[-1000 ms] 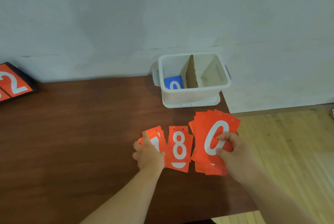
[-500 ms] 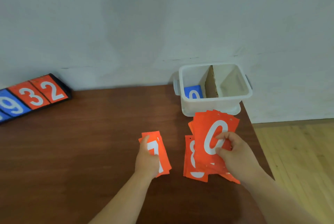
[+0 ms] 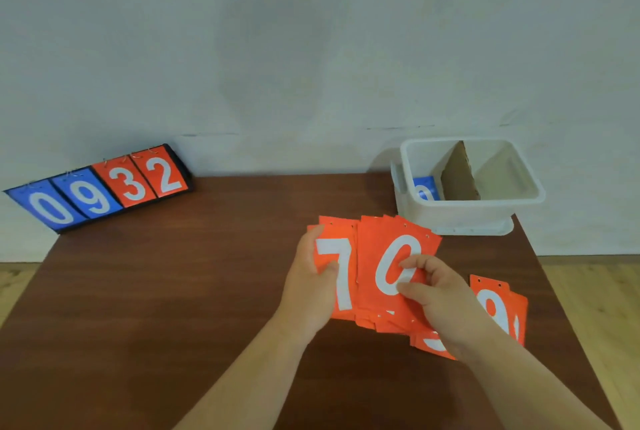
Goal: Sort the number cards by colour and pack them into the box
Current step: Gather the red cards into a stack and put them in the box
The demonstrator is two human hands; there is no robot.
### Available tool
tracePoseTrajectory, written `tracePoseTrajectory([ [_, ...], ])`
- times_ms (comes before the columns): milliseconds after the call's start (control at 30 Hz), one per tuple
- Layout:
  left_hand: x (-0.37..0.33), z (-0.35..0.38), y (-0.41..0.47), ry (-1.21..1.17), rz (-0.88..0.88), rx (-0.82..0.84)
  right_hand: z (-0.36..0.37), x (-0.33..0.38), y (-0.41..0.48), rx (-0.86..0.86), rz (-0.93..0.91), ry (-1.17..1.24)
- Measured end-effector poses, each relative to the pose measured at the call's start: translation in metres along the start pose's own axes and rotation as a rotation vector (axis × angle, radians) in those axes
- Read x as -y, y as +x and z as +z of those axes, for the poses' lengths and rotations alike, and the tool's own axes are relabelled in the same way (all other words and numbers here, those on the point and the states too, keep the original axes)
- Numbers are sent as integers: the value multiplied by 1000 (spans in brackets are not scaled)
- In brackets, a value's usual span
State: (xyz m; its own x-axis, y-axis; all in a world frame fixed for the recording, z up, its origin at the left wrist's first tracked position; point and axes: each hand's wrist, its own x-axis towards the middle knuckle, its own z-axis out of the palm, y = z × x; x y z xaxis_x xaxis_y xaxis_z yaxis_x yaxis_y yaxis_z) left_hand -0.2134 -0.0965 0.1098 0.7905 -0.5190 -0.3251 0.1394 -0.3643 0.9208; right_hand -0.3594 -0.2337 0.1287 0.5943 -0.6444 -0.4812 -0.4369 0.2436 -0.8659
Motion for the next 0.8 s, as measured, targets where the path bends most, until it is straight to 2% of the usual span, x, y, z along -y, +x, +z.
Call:
tracePoseTrajectory([
  [100,-4,-8,-8,-14,13,72,23,-5,-7,53,4,-113],
  [267,-8,-20,-13,-41,51,244,39,-6,-13,137,19,-78],
  [533,-24,-4,-9,54,106,479,25,-13,-26,8,40,56],
  [667,-27,21,-13,61,112,486,0,-17,-21,-14,36,44],
  [800,-21,52,-5,68,83,360,-30,-19,-8,-29,-31,-101],
])
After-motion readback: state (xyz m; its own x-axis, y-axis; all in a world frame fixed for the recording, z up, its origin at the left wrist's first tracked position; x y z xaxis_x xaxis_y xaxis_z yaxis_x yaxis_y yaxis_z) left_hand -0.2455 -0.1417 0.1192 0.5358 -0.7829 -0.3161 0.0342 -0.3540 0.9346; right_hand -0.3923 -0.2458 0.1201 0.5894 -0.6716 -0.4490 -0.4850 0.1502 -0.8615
